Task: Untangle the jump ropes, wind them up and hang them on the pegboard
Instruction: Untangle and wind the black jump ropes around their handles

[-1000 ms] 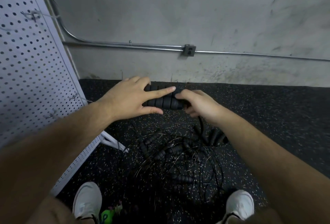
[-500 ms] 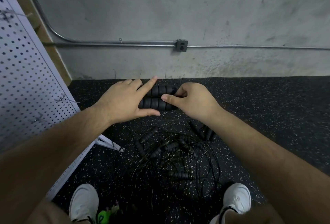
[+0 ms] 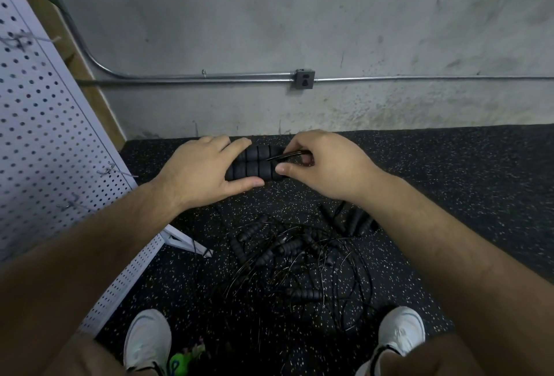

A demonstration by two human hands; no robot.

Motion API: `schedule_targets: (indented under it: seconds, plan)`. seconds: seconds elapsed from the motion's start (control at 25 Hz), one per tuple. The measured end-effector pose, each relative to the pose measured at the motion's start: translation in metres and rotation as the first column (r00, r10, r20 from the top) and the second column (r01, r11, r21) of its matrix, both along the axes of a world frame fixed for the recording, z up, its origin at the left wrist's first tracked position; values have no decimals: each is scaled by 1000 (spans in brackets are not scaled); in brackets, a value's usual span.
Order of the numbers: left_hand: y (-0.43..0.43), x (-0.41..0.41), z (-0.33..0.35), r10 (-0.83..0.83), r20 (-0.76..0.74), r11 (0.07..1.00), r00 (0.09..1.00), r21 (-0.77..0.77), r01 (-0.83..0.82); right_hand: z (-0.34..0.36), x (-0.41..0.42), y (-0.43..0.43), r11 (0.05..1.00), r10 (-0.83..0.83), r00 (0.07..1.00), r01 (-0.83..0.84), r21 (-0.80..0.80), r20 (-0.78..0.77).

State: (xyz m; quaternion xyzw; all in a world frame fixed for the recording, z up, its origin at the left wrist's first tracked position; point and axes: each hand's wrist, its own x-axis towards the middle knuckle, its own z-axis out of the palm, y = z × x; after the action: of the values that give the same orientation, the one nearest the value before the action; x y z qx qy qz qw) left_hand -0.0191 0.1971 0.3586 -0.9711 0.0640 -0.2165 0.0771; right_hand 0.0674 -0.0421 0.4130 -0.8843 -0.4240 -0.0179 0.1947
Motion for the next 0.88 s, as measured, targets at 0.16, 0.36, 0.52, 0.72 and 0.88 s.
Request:
schedule_targets:
  seconds: [0.16,0.36,0.52,0.72,0.88]
  plan:
    - [-4,-4,18,-53,20,994,998,92,51,10,-2,-9,993,108,982,-101,-54,155]
    - [-13,-8,42,-144,32,988,989,64,142,24,24,-25,960,231,963,-248,128,136]
    - [-30,-9,29,-184,61,975,981,-113,190,0,45,-22,927,229,973,-214,307,-12]
    - [-27,-3,30,-92,156,973,983,-196,122,-36,19,15,854,232,794,110,508,-562]
    - [-5,12,15,26,158,999,987,-45,-19,-53,-7,40,979,39,735,108,174,-677]
